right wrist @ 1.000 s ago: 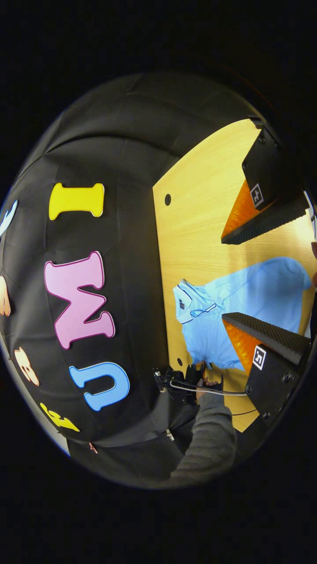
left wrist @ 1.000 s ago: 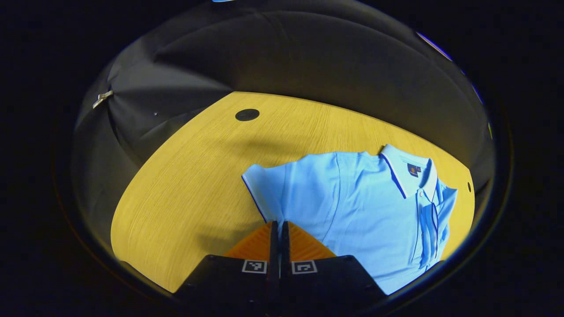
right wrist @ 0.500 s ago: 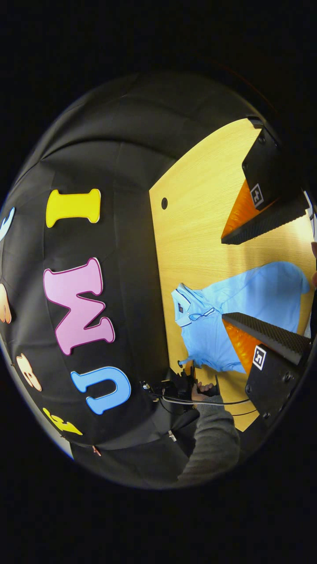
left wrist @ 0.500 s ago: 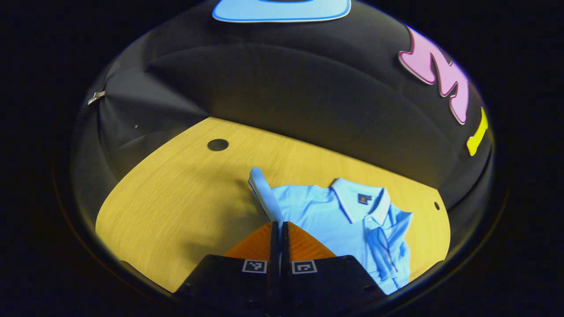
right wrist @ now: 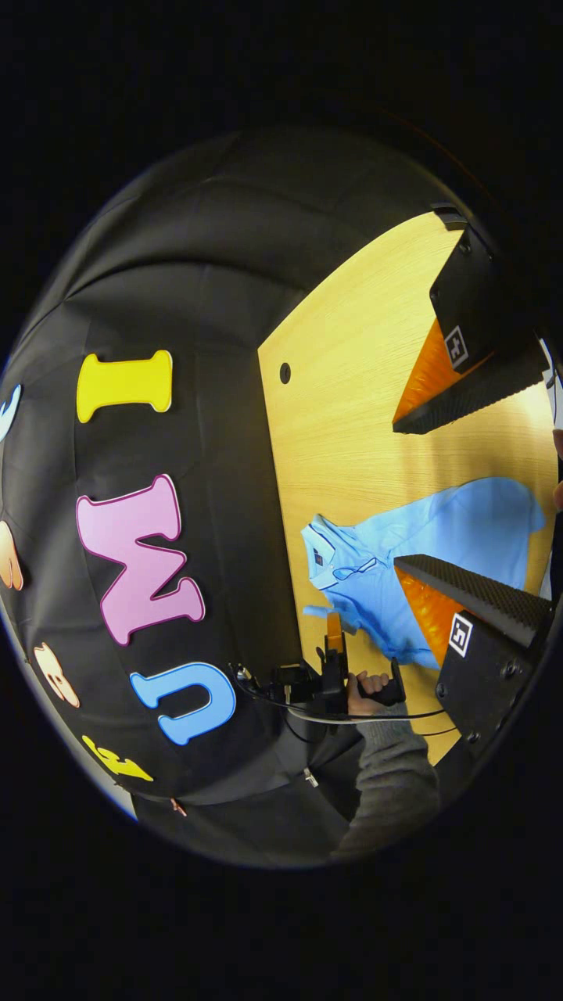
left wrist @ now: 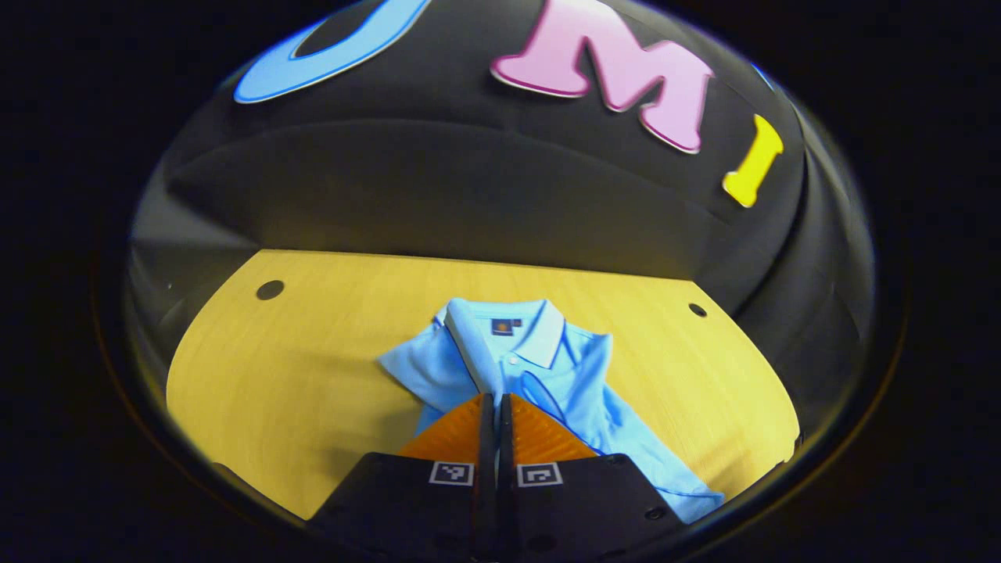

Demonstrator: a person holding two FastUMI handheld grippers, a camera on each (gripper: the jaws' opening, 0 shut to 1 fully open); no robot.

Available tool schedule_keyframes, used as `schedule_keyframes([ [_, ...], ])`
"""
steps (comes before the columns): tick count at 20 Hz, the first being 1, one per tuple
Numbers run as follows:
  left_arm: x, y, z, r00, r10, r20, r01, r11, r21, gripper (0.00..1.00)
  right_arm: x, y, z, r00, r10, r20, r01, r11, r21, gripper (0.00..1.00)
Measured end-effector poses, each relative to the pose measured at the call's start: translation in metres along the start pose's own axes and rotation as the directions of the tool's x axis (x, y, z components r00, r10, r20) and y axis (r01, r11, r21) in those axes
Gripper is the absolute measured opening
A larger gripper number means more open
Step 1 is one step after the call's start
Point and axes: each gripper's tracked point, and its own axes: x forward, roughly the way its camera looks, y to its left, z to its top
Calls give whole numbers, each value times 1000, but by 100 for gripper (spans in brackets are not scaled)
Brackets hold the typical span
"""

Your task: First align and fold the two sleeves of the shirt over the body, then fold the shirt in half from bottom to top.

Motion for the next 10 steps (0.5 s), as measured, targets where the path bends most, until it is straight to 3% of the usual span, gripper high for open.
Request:
schedule_keyframes([
  [6,7,-52,-23,997,-65,-51,69,994,88,6,-9,-12,-5,1000,-14,-8,14,1000,15,97],
  [10,14,-64,-44,994,-57,-98,70,989,133,6,-10,-18,-7,1000,-21,-8,21,999,26,97],
])
